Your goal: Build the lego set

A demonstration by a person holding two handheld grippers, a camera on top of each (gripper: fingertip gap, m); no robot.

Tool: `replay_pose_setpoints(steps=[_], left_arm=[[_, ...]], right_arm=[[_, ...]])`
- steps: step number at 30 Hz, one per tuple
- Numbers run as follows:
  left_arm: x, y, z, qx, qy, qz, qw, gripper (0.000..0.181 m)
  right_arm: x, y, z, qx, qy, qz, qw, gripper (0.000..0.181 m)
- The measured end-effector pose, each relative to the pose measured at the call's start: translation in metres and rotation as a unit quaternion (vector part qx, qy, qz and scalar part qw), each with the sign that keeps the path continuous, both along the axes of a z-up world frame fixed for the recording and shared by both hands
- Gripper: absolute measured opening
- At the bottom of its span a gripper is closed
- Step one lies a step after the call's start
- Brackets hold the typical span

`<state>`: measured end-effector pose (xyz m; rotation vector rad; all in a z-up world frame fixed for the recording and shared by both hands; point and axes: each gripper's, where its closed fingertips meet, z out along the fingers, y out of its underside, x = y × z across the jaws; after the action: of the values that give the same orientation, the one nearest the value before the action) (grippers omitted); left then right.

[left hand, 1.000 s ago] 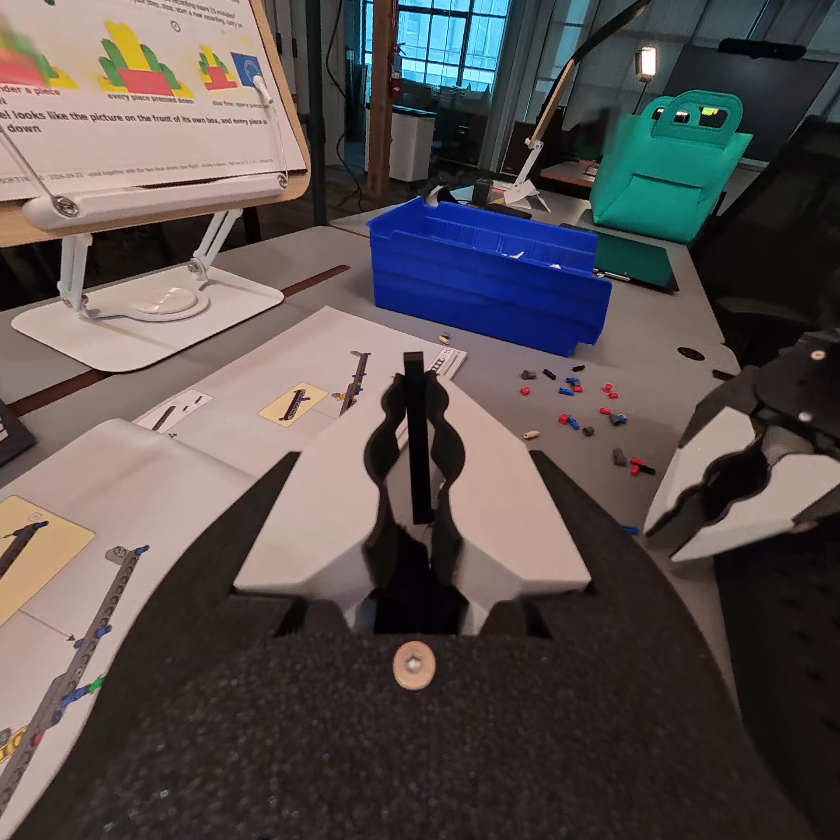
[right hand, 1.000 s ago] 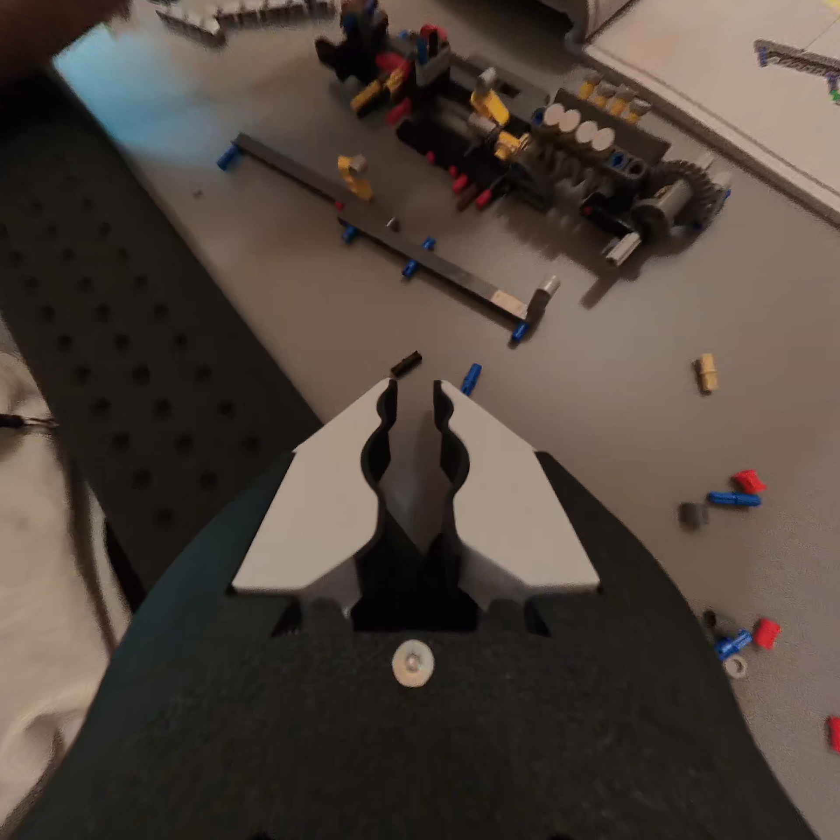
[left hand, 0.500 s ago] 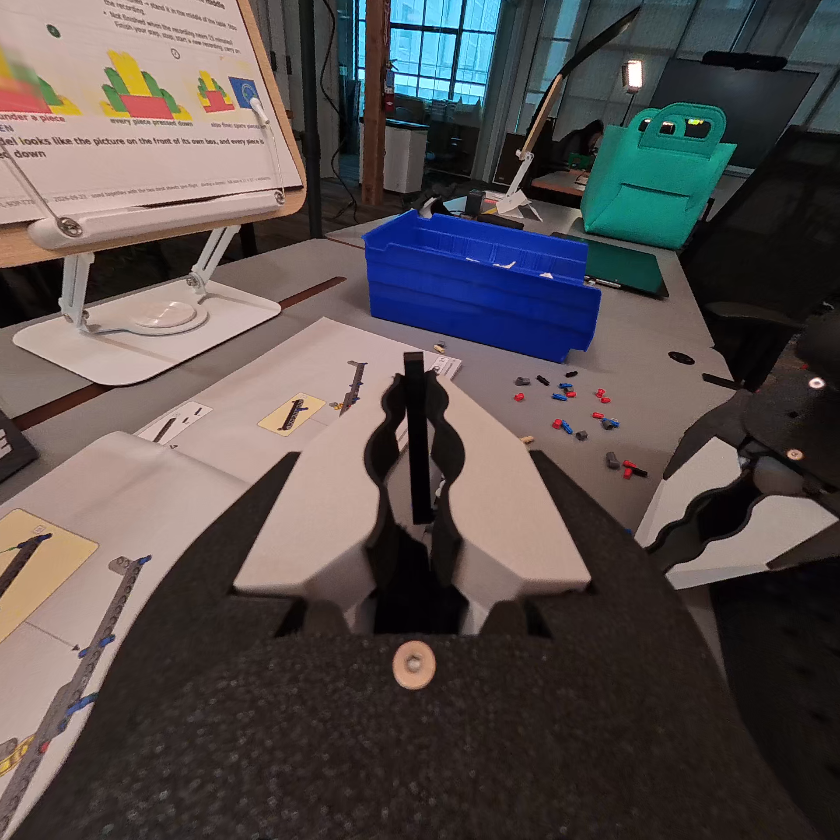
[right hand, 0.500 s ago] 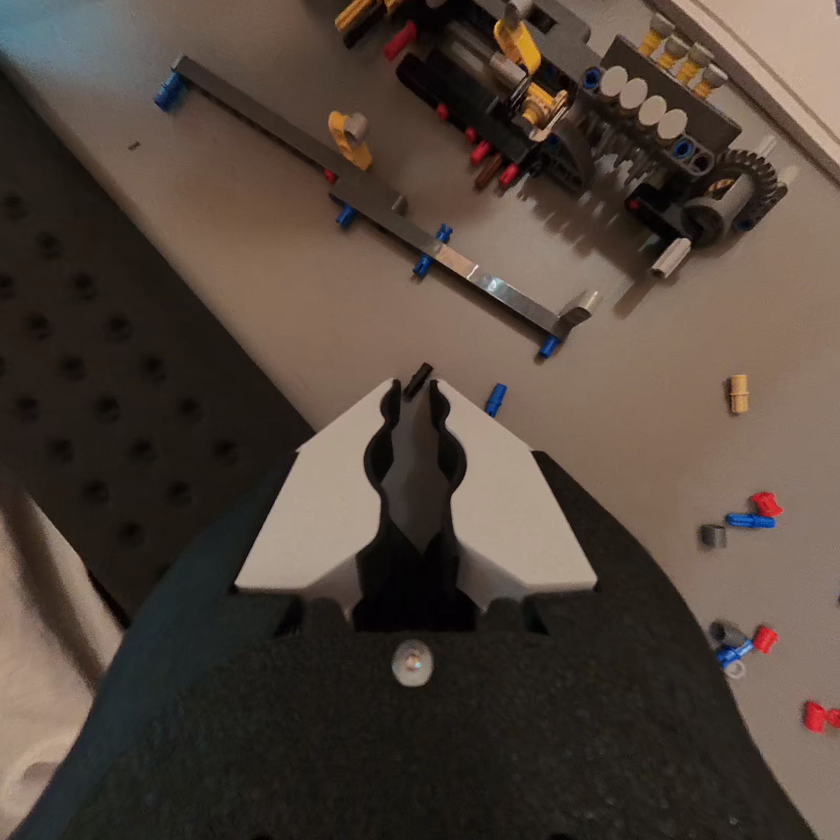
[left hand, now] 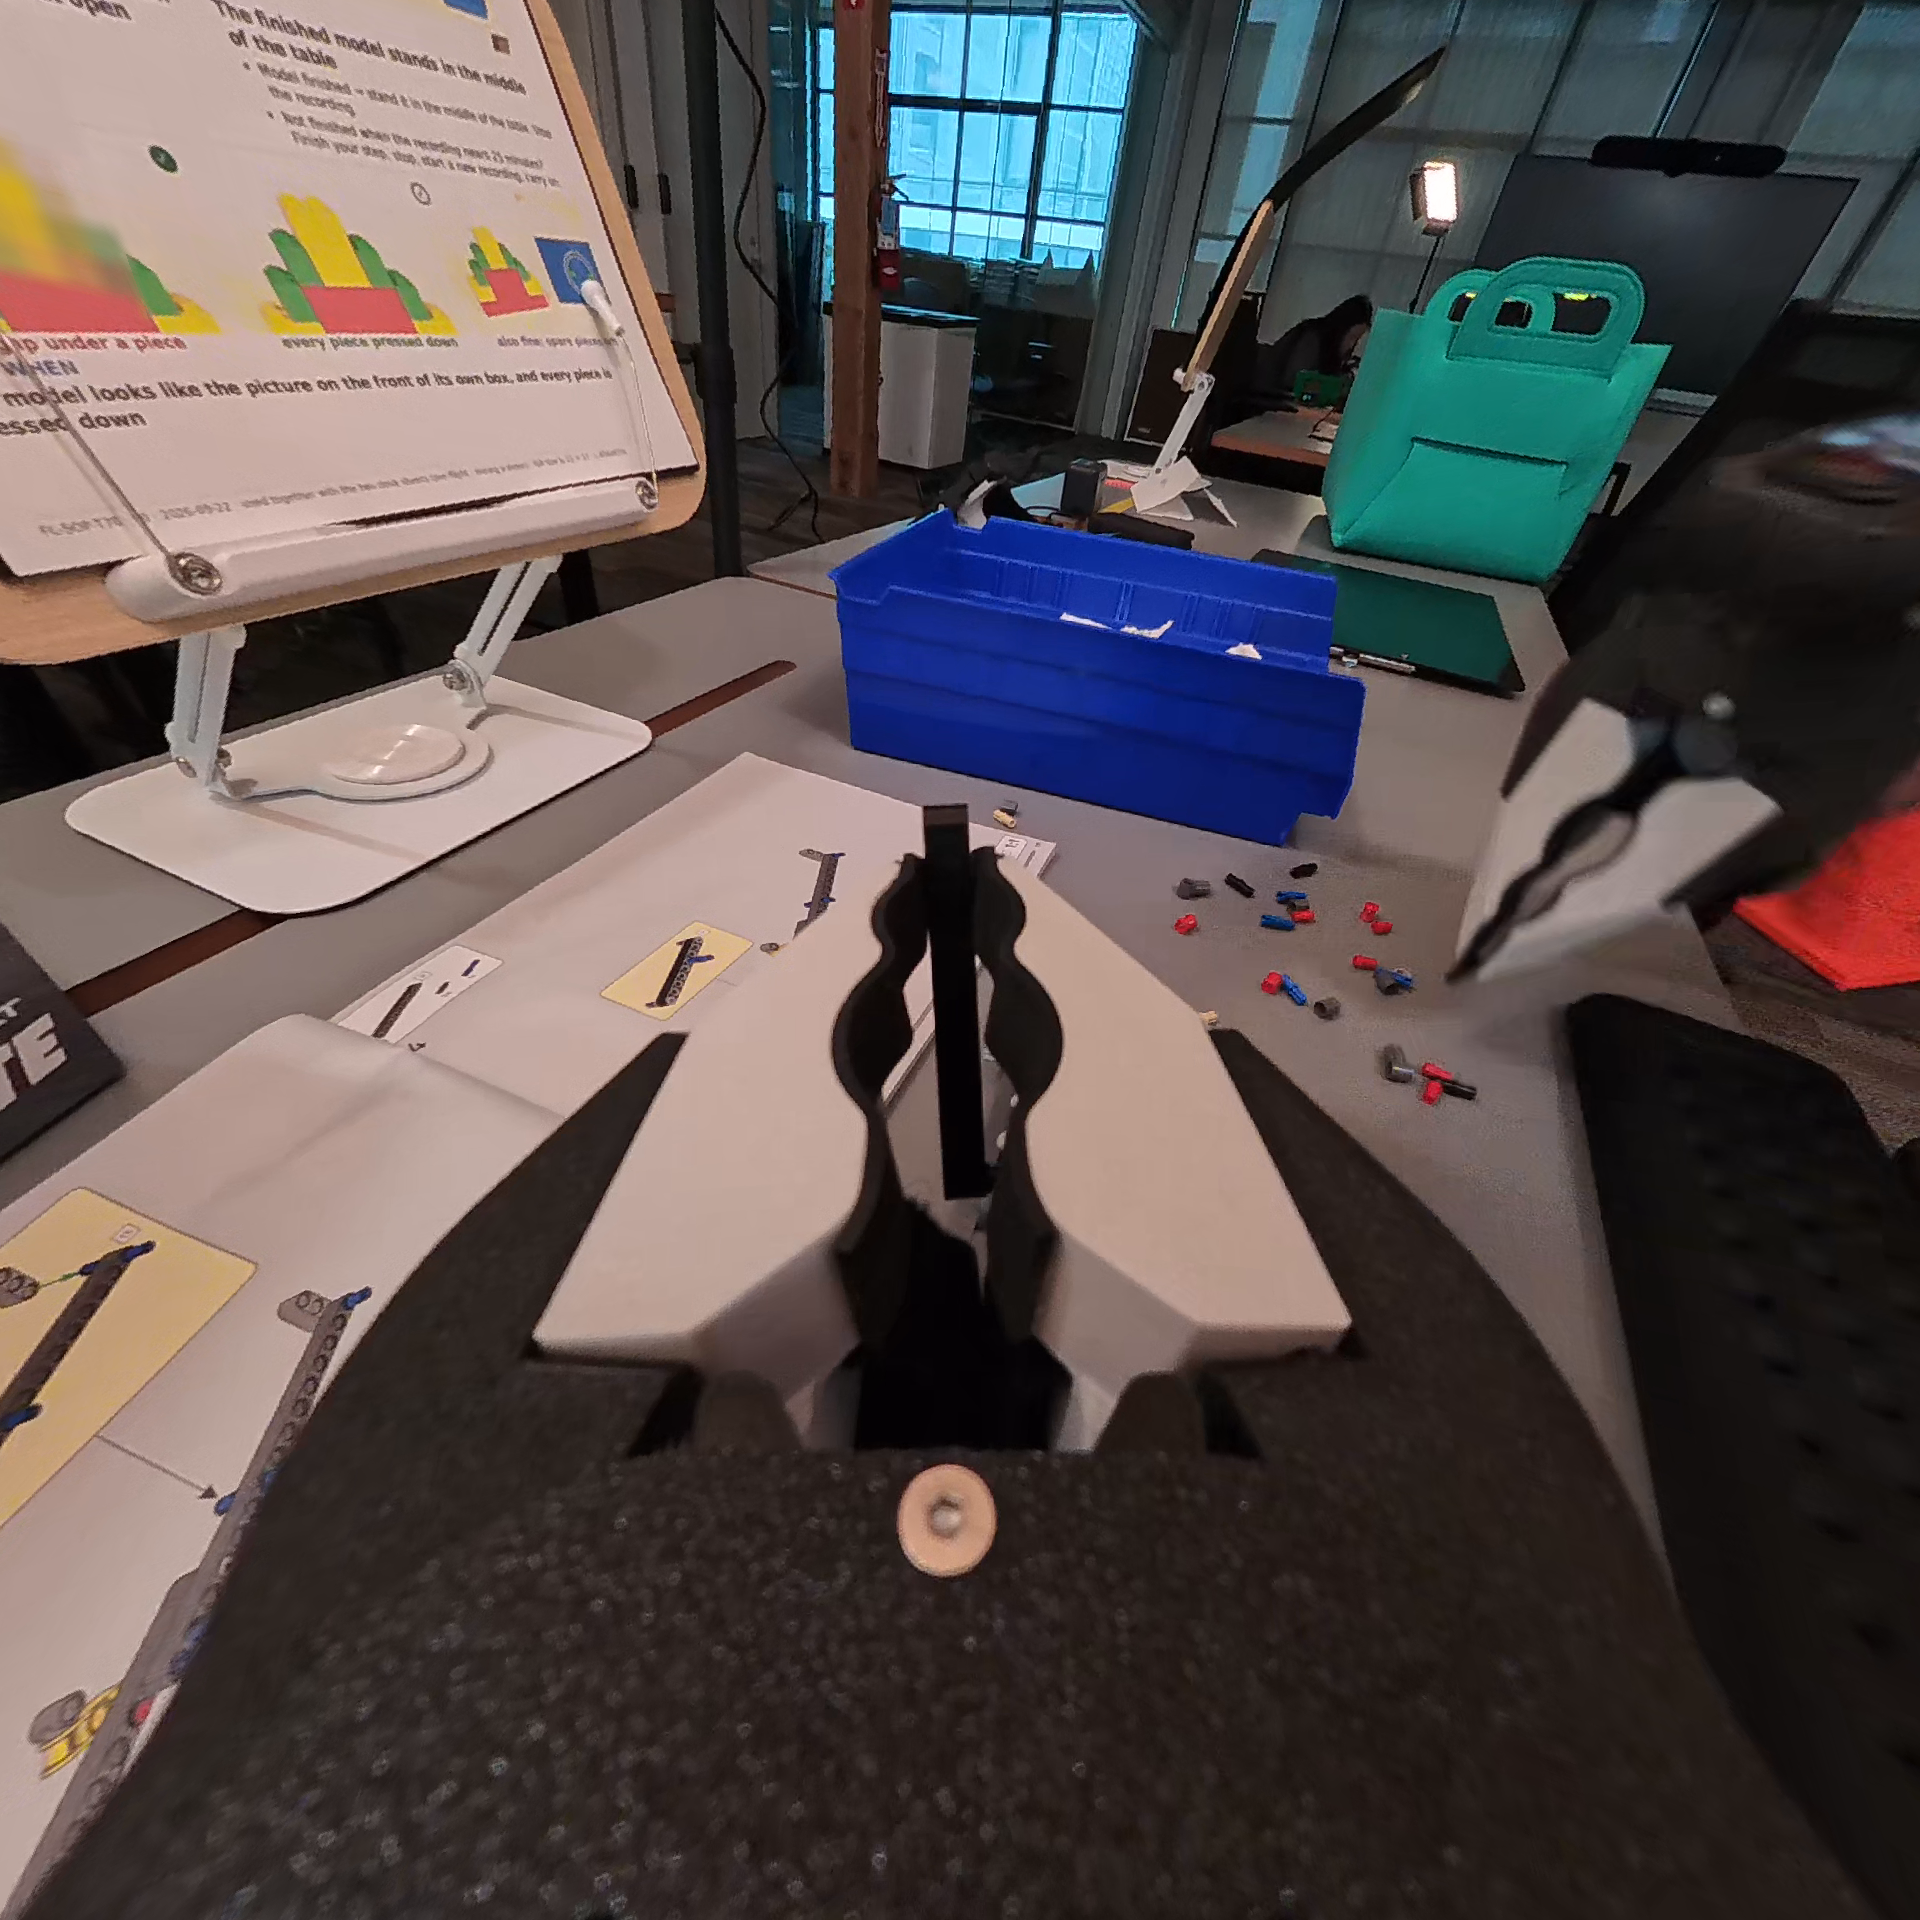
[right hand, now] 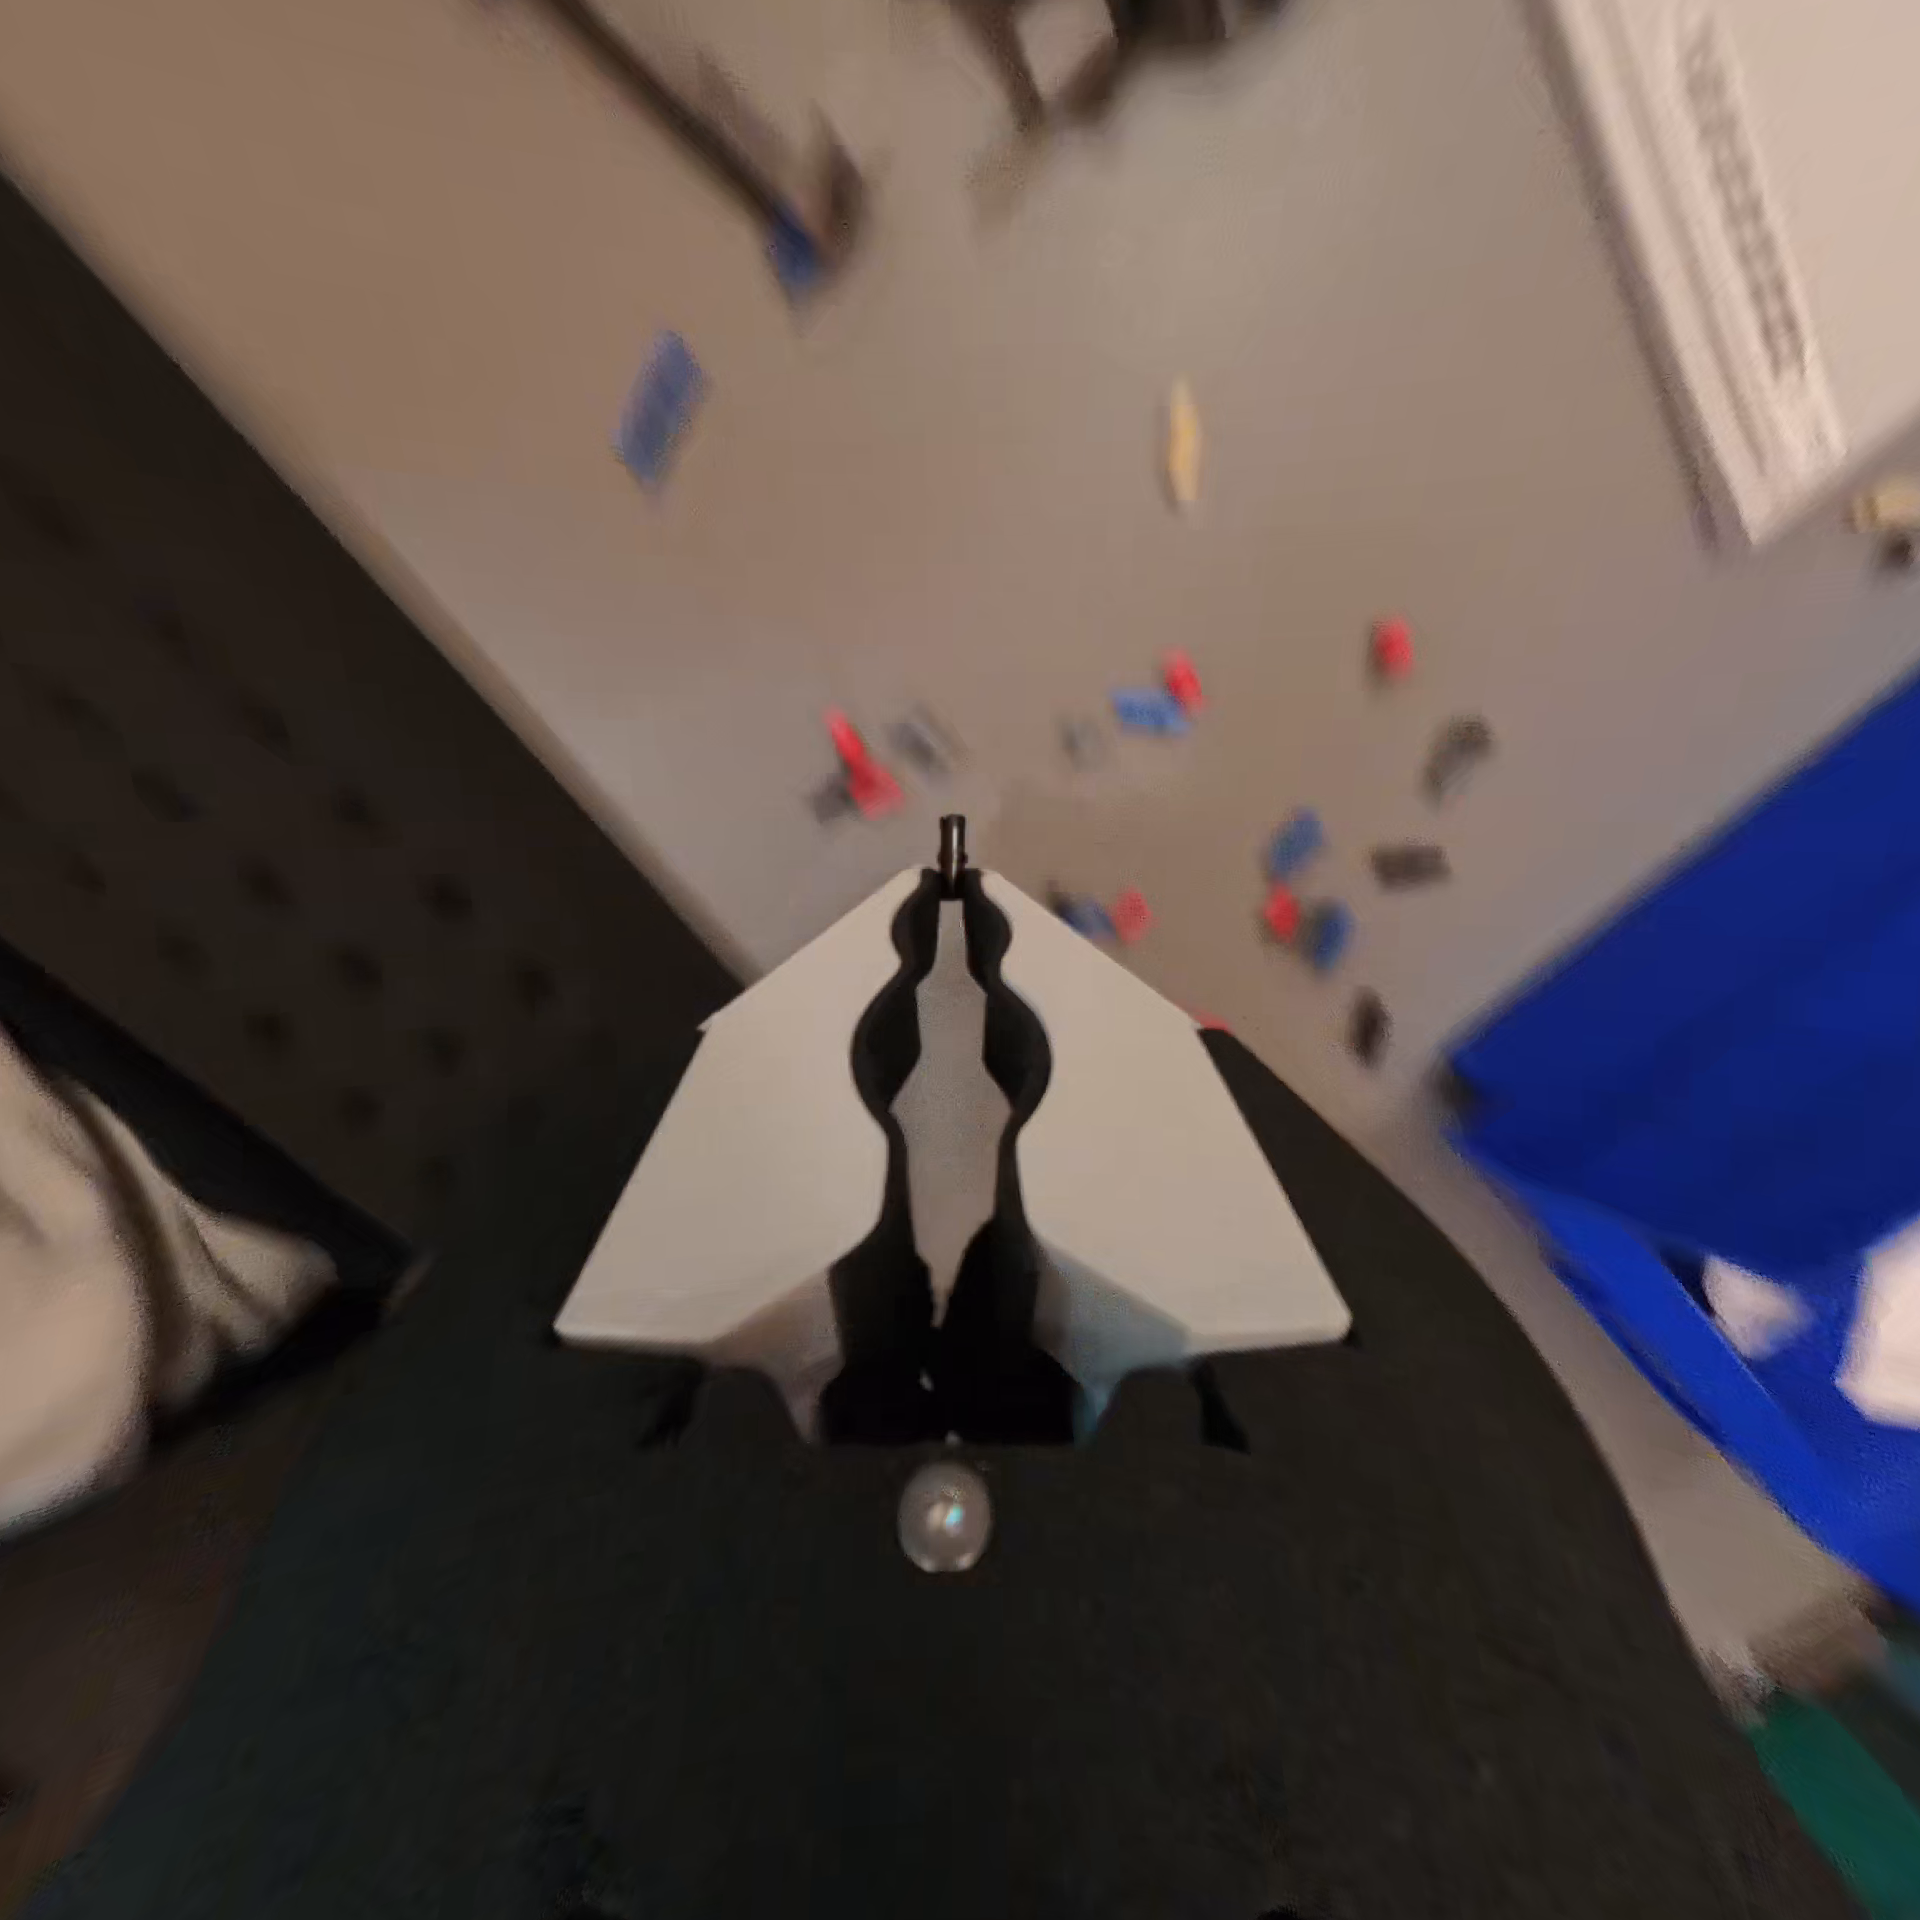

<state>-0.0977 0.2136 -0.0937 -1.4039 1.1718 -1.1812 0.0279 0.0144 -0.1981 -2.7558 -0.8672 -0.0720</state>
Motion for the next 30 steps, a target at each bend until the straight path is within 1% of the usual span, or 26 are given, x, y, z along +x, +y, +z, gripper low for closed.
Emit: replay_pose_setpoints(steps=[2, 4, 6, 9, 14, 22, 25, 30], left_arm=[[0.001, -0.003, 0.000, 0.001, 0.001, -0.004, 1.000, 0.007], [0.001, -0.004, 0.000, 0.006, 0.003, -0.005, 1.000, 0.007], [0.001, -0.004, -0.001, 0.014, 0.008, -0.004, 1.000, 0.007], [0.001, -0.003, -0.001, 0.015, 0.009, -0.002, 1.000, 0.007], [-0.001, 0.000, -0.001, 0.012, 0.007, 0.000, 1.000, 0.006], [0.000, -0.003, -0.002, 0.013, 0.010, -0.006, 1.000, 0.007], [0.000, -0.004, -0.001, 0.015, 0.011, -0.006, 1.000, 0.007], [0.000, -0.002, -0.002, 0.013, 0.014, -0.003, 1.000, 0.007]], right_arm=[[0.051, -0.024, 0.001, -0.092, -0.058, -0.008, 0.994, 0.003], [0.087, -0.056, -0.001, -0.208, -0.104, -0.018, 0.973, 0.003], [0.102, -0.078, -0.005, -0.290, -0.113, -0.013, 0.950, 0.003], [0.121, -0.094, -0.013, -0.358, -0.133, -0.025, 0.924, 0.003], [0.133, -0.101, -0.023, -0.396, -0.153, -0.019, 0.905, 0.003], [0.136, -0.104, -0.025, -0.413, -0.176, -0.022, 0.893, 0.003], [0.136, -0.105, -0.025, -0.418, -0.181, -0.024, 0.890, 0.003], [0.133, -0.104, -0.025, -0.412, -0.179, -0.022, 0.893, 0.003]])
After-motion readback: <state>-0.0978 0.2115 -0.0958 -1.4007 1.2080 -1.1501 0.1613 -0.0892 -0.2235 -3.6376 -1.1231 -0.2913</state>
